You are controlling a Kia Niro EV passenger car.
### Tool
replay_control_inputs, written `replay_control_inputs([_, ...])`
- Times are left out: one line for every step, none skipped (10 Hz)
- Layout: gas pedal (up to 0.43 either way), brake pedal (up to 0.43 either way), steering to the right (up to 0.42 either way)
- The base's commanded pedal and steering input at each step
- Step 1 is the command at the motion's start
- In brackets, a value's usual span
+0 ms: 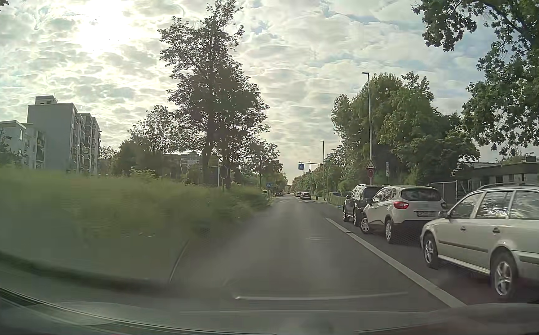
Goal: Follow the waypoints while adhering to traffic rules and regulations
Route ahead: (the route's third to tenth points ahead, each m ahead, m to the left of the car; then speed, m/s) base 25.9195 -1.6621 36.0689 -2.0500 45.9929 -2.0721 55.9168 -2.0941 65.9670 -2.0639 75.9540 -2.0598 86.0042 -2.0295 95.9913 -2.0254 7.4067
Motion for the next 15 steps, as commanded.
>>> replay_control_inputs([0.000, 0.030, 0.001])
replay_control_inputs([0.000, 0.037, 0.001])
replay_control_inputs([0.000, 0.037, 0.001])
replay_control_inputs([0.000, 0.030, 0.001])
replay_control_inputs([0.000, 0.030, 0.001])
replay_control_inputs([0.008, 0.030, 0.001])
replay_control_inputs([0.028, 0.030, 0.001])
replay_control_inputs([0.028, 0.030, 0.001])
replay_control_inputs([0.028, 0.030, 0.001])
replay_control_inputs([0.028, 0.030, 0.001])
replay_control_inputs([0.028, 0.030, 0.003])
replay_control_inputs([0.028, 0.030, 0.003])
replay_control_inputs([0.028, 0.030, 0.003])
replay_control_inputs([0.028, 0.030, 0.003])
replay_control_inputs([0.028, 0.030, 0.002])
